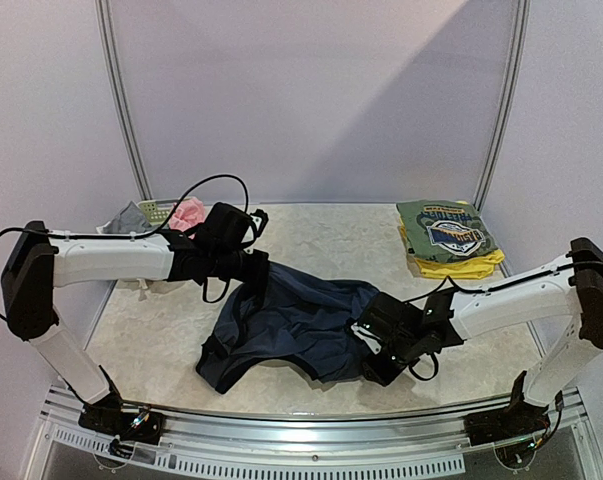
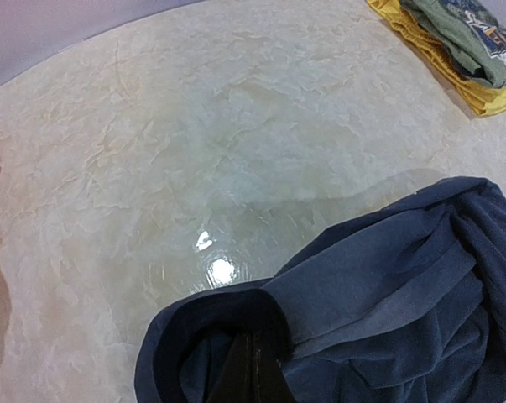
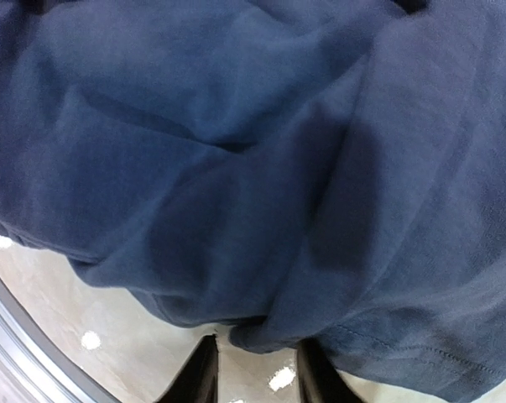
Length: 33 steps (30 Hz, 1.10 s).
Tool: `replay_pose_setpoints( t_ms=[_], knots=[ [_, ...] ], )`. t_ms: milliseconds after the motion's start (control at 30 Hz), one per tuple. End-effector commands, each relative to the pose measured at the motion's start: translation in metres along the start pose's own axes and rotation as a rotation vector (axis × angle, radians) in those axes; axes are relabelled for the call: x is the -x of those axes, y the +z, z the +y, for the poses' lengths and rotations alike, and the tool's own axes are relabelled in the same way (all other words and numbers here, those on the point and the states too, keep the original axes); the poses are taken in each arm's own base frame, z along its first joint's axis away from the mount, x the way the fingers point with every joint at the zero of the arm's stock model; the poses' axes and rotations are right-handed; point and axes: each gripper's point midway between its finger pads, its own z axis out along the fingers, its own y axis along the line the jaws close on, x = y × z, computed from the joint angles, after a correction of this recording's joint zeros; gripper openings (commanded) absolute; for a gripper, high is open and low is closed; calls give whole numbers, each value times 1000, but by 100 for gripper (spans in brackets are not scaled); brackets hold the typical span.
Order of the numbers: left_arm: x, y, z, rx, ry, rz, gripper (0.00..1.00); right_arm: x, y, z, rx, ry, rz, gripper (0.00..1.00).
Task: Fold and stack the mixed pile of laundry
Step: Pick up the crumpled tank top from the center of the board.
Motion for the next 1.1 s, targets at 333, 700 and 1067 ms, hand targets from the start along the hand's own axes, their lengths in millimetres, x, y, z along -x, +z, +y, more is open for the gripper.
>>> replay_pose_setpoints(
  t_ms=[333,700,1067],
  knots=[
    [1,6,7,20,5,13,0,13,-8,-15,-152,36,-17,21],
    [-1,4,9,30,7,14,0,17,-25,-18,-163,54,-62,0],
    [-2,1,11,36,7,11,0,20,-34,-9,-102,66,-95,28]
  ],
)
